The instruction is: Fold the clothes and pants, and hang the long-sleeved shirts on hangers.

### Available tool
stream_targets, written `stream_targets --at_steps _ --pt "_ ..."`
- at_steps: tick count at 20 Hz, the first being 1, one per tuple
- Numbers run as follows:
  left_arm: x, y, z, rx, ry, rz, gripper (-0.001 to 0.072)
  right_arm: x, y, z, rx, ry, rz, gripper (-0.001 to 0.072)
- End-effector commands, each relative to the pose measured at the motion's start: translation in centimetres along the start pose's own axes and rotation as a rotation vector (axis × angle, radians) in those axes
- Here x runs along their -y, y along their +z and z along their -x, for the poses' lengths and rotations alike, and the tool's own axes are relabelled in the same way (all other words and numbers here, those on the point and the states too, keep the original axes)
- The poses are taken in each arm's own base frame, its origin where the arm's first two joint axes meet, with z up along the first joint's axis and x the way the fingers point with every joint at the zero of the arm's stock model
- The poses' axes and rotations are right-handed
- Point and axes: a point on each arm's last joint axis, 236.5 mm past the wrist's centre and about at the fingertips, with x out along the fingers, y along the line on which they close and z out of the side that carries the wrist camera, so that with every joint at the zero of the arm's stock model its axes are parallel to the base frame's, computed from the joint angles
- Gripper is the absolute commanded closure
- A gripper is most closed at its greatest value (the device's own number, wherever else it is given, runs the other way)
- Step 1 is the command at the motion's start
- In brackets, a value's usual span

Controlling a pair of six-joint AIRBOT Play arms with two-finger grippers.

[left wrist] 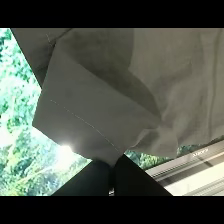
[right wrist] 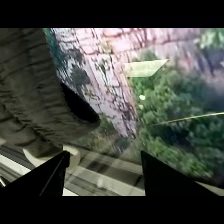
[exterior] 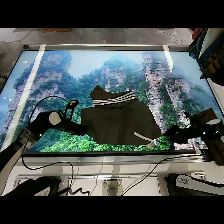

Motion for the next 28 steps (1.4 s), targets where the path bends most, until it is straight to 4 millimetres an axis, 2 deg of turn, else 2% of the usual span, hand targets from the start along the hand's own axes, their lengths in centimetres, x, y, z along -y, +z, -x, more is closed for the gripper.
stream_targets --at_steps 1,5,7,11,12,13,16,19,21,22,24,26,28 --pt "0.0 0.0 0.0 0.002 0.0 0.0 0.0697 -0.6 -0.3 -3.0 0.029 0.012 -0.02 0.0192" --pt "0.0 0.0 0.0 0.002 0.0 0.0 0.0697 -1.2 1.9 -4.3 0.108 -0.032 -0.047 0.0217" --pt "0.0 0.0 0.0 0.001 0.0 0.0 0.0697 -1.9 3.0 -4.4 0.15 -0.018 -0.036 0.0319" --pt "0.0 0.0 0.0 0.001 0.0 0.0 0.0697 -5.7 3.5 -3.8 0.168 0.12 0.097 0.0386" --pt "0.0 0.0 0.0 0.002 0.0 0.0 0.0697 -6.6 3.7 -3.5 0.169 0.152 0.135 0.0434" --pt "0.0 0.0 0.0 0.001 0.0 0.0 0.0697 -7.4 3.9 -3.0 0.171 0.172 0.17 0.0527" --pt "0.0 0.0 0.0 0.002 0.0 0.0 0.0697 -8.6 5.6 -1.6 0.208 0.172 0.23 0.0686" --pt "0.1 0.2 0.1 0.006 0.0 -0.001 0.0697 -10.8 7.0 0.5 0.24 0.193 0.297 0.0686" --pt "0.3 1.3 0.9 0.036 -0.003 -0.007 0.0697 -12.8 7.6 2.6 0.273 0.202 0.369 0.0687" --pt "0.5 2.6 2.0 0.076 -0.005 -0.011 0.0698 -14.1 8.0 4.1 0.31 0.198 0.417 0.0687" --pt "0.9 6.4 5.9 0.204 -0.008 -0.023 0.0698 -17.5 8.6 8.1 0.42 0.174 0.534 0.0688" --pt "1.3 10.7 12.0 0.381 -0.005 -0.033 0.0698 -21.6 8.2 12.9 0.547 0.146 0.67 0.0688" --pt "2.0 13.8 19.6 0.572 0.004 -0.053 0.0697 -26.4 6.2 18.4 0.691 0.122 0.8 0.0687"
